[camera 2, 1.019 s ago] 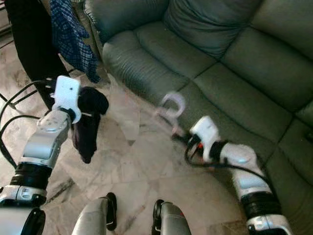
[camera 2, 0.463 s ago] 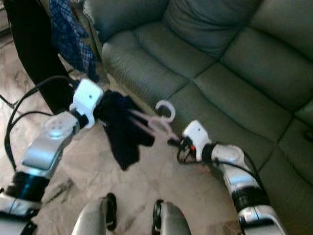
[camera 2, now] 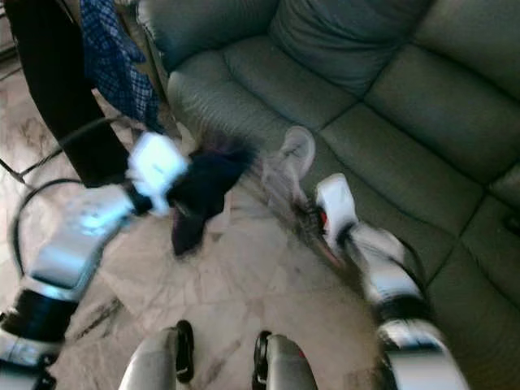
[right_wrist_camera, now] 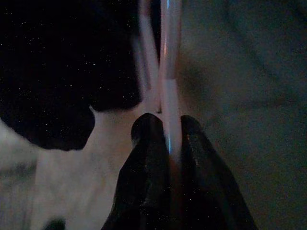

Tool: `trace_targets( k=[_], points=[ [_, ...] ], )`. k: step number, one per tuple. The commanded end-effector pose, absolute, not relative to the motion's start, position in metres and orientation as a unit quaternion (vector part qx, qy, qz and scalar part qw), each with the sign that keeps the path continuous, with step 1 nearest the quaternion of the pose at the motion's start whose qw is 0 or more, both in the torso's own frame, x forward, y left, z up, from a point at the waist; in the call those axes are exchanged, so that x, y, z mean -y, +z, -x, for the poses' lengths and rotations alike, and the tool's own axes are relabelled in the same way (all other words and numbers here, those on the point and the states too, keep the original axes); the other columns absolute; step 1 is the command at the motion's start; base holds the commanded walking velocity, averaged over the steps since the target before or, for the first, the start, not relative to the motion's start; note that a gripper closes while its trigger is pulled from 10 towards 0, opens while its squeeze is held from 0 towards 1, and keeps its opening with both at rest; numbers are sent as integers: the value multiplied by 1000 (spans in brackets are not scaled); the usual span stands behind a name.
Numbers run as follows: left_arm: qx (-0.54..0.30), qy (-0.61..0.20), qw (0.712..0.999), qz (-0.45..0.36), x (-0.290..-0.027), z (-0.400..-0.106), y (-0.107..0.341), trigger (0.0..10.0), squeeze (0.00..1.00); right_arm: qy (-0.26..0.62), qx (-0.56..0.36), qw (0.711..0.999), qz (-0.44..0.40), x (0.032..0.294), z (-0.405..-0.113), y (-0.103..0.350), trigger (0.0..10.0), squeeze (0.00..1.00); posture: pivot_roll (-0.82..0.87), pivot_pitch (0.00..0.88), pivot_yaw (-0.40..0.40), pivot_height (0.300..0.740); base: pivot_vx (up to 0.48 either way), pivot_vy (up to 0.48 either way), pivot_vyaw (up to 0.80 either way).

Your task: Hang hanger

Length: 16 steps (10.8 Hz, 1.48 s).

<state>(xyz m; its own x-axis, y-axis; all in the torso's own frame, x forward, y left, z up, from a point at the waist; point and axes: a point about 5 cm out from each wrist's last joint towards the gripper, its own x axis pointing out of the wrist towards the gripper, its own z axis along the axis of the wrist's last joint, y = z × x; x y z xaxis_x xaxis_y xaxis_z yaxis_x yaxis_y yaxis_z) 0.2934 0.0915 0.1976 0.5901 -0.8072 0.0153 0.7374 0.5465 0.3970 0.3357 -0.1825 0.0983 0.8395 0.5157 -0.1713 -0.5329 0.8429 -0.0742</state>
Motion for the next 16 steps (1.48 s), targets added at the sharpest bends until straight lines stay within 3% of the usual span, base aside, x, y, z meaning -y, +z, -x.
trace_targets(
  k=[1, 3, 4, 5, 7, 8, 9, 10, 11, 12, 14, 16],
  points=[
    [138, -484, 847, -172, -77, -284, 211, 10000, 0, 216, -32, 976, 11, 183, -350, 117, 10000, 0, 50, 183, -70, 740, 0, 0, 0],
    [150, -509, 827, -186, -66, -279, 207, 10000, 0, 198, 26, 977, -78, 151, -373, 149, 10000, 0, 58, 177, -73, 740, 0, 0, 0],
    [142, -518, 825, -177, -62, -276, 199, 10000, 0, 173, 43, 961, -211, 131, -386, 170, 10000, 0, 65, 173, -76, 740, 0, 0, 0],
    [136, -518, 824, -185, -63, -276, 194, 10000, 0, 167, 45, 953, -250, 128, -389, 176, 10000, 0, 65, 173, -76, 740, 0, 0, 0],
    [89, -479, 846, -216, -77, -285, 155, 10000, 0, 179, 73, 895, -403, 118, -394, 203, 10000, 0, 62, 167, -79, 740, 0, 0, 0],
    [71, -470, 848, -234, -82, -286, 141, 10000, 0, 225, 90, 871, -428, 112, -390, 216, 10000, 0, 62, 167, -79, 740, 0, 0, 0],
    [46, -460, 853, -242, -87, -287, 125, 10000, 0, 308, 123, 854, -400, 103, -375, 230, 10000, 0, 48, 162, -79, 740, 0, 0, 0],
    [33, -461, 848, -262, -90, -287, 113, 10000, 0, 297, 146, 895, -300, 104, -371, 225, 10000, 0, 45, 159, -83, 740, 0, 0, 0],
    [25, -451, 852, -265, -93, -289, 105, 10000, 161, 319, 161, 907, -222, 99, -362, 223, 10000, 0, 46, 154, -85, 740, 0, 0, 0],
    [17, -417, 862, -288, -100, -295, 98, 10000, 1000, 335, 167, 920, -117, 92, -353, 215, 10000, 0, 44, 152, -84, 740, 0, 0, 0],
    [5, -348, 892, -289, -123, -305, 93, 10000, 1000, 349, 167, 922, -26, 89, -334, 196, 10000, 0, 39, 147, -85, 740, 0, 0, 0],
    [8, -329, 896, -299, -134, -305, 88, 10000, 1000, 320, 164, 933, 25, 92, -323, 175, 10000, 0, 48, 158, -88, 740, 0, 0, 0]
  ],
)
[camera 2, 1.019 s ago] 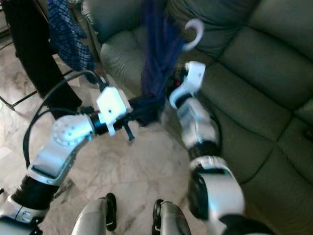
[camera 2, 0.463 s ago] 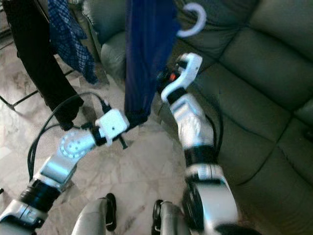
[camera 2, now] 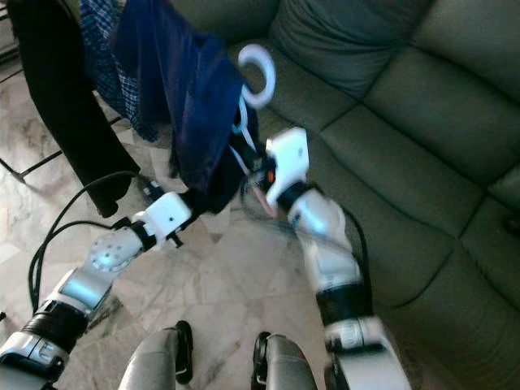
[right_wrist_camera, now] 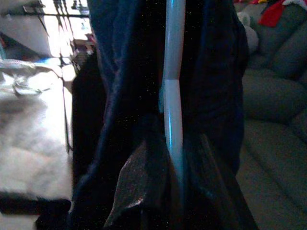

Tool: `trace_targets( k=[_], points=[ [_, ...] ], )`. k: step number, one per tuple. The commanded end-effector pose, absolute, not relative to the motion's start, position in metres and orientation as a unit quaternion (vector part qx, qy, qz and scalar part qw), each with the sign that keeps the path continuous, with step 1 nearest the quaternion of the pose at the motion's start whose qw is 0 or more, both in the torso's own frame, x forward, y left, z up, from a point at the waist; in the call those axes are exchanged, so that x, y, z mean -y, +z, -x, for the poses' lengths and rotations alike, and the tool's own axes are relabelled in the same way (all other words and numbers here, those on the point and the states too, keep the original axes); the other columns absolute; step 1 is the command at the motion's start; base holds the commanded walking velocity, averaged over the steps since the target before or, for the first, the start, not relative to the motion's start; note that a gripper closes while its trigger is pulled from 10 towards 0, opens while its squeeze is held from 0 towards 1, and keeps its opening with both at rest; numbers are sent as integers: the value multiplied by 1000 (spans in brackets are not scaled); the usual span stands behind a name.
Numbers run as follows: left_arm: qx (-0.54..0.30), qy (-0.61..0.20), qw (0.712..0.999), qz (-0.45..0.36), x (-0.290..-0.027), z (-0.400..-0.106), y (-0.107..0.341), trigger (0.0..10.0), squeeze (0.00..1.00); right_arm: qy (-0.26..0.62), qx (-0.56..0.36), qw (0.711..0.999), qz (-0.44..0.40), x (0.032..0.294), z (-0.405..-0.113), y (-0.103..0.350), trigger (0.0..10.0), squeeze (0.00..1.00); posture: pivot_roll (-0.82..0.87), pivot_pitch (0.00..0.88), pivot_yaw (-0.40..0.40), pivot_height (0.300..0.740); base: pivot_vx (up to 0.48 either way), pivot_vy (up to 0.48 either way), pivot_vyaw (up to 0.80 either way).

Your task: Hang hanger

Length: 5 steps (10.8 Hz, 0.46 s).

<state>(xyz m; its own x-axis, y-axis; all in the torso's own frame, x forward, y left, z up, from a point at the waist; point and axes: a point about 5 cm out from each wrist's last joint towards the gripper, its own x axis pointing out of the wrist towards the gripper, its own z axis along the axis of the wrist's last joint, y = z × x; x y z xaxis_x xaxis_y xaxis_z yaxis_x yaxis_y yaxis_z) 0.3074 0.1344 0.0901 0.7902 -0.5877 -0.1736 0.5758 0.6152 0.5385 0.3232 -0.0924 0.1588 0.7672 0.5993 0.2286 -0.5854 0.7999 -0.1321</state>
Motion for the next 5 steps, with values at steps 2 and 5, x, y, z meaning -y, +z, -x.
trace_targets(
  k=[2, 5],
  points=[
    [10, -316, 901, -298, -142, -300, 84, 10000, 1000, 290, 160, 939, 96, 96, -316, 157, 10000, 0, 52, 154, -78, 740, 0, 0, 0],
    [-2, -306, 902, -306, -166, -286, 76, 10000, 1000, 329, 125, 924, 152, 120, -300, 128, 10000, 0, 46, 154, -69, 740, 0, 0, 0]
  ],
)
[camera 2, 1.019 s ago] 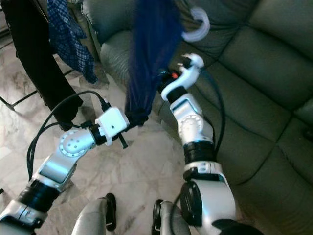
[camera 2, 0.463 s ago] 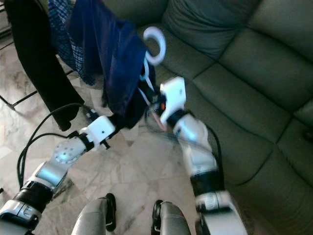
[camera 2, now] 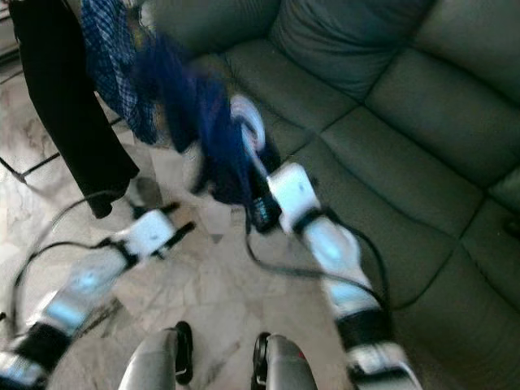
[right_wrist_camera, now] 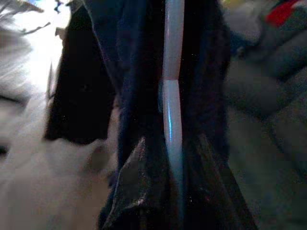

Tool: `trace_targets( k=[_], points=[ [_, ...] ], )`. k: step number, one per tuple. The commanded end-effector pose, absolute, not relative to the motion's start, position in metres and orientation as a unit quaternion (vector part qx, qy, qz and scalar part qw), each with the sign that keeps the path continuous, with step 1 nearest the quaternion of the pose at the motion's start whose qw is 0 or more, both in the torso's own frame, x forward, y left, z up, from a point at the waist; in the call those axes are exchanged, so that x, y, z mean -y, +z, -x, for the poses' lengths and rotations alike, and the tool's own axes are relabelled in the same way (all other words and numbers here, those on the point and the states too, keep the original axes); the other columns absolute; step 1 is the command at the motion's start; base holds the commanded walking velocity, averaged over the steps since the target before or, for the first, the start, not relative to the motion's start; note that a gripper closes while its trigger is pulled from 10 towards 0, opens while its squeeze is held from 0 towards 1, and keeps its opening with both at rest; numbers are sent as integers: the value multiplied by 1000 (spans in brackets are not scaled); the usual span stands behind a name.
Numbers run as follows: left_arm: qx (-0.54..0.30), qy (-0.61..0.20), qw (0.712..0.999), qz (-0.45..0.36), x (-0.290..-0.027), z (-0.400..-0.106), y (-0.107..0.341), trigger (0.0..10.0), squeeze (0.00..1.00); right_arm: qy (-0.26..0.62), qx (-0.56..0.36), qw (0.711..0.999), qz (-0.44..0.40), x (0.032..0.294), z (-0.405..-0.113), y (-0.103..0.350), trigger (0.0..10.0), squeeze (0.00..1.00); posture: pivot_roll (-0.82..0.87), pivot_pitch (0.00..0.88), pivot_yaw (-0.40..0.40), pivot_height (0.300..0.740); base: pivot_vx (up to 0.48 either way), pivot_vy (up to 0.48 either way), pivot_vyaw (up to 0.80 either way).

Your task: Hang hanger

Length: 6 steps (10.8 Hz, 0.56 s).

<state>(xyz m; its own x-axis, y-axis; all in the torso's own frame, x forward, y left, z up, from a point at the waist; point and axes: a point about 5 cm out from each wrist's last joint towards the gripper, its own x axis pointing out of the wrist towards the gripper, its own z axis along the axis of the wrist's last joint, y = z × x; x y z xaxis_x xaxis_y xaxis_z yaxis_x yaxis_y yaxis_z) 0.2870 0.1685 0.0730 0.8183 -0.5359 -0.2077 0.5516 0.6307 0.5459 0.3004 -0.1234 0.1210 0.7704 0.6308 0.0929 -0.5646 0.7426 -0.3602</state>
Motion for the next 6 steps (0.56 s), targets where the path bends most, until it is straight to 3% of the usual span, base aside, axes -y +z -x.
trace_targets(
  k=[1, 4, 6],
  points=[
    [1, -299, 902, -311, -175, -284, 78, 10000, 1000, 341, 112, 921, 153, 130, -295, 120, 10000, 0, 51, 157, -70, 740, 0, 0, 0],
    [46, -261, 887, -378, -210, -289, 103, 10000, 1000, 417, 39, 888, 191, 165, -274, 91, 10000, 0, 50, 161, -64, 740, 0, 0, 0],
    [38, -282, 867, -409, -215, -292, 105, 10000, 1000, 458, 10, 865, 206, 173, -267, 84, 10000, 0, 44, 156, -61, 740, 0, 0, 0]
  ],
)
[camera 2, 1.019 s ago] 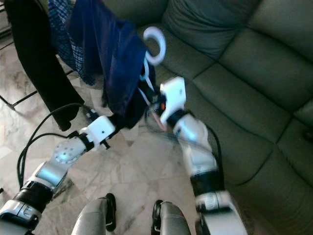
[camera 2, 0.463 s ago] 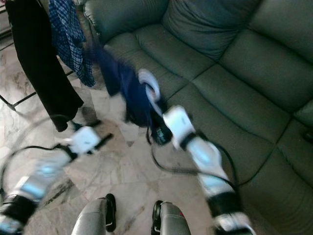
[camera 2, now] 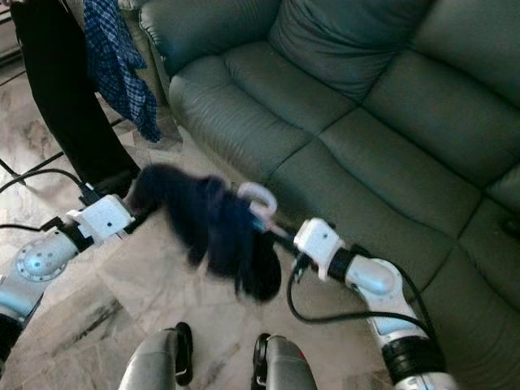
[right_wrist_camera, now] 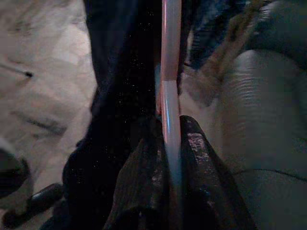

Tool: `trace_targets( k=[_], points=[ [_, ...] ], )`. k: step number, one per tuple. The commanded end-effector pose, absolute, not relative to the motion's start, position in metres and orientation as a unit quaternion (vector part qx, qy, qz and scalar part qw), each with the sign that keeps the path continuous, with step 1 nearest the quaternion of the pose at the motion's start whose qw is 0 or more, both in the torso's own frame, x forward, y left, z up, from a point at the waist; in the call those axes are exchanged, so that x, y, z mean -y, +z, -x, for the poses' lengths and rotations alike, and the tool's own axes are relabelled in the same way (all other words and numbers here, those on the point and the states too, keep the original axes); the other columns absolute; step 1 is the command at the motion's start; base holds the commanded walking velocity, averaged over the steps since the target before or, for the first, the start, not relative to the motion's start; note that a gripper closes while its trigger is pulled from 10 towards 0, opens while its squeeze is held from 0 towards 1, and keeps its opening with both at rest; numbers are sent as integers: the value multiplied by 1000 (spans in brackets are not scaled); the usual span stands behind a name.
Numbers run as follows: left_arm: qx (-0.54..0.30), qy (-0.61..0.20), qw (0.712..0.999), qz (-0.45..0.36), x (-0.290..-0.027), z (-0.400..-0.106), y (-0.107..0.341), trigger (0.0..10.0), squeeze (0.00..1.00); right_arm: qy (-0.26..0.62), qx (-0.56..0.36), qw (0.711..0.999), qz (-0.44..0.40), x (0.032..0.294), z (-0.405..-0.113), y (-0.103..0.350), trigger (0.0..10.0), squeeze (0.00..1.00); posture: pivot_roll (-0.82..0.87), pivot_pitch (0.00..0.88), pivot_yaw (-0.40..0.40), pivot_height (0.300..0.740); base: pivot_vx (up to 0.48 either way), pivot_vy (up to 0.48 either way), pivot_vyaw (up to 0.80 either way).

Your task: Hang hanger

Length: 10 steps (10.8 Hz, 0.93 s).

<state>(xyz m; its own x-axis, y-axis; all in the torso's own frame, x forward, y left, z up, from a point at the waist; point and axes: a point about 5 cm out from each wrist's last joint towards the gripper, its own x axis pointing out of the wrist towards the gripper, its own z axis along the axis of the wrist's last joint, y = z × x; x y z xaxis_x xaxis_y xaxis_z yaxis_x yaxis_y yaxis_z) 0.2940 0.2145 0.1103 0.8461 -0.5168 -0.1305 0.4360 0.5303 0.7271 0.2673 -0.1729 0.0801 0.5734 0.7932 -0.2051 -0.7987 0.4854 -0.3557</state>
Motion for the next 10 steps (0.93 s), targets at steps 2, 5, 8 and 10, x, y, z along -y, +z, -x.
trace_targets(
  k=[2, 5, 8, 10],
  points=[
    [47, -335, 848, -409, -205, -287, 104, 10000, 1000, 480, -2, 852, 210, 178, -268, 82, 10000, 0, 46, 154, -61, 740, 0, 0, 0],
    [65, -407, 820, -397, -186, -282, 104, 10000, 0, 512, -8, 829, 225, 175, -270, 82, 10000, 0, 48, 151, -61, 740, 0, 0, 0],
    [64, -432, 810, -390, -178, -293, 112, 10000, 0, 548, -13, 797, 253, 177, -272, 83, 10000, 0, 44, 145, -58, 740, 0, 0, 0],
    [58, -456, 802, -381, -178, -293, 113, 1176, 0, 556, -11, 785, 273, 177, -273, 81, 10000, 0, 48, 146, -55, 740, 0, 0, 0]
  ],
)
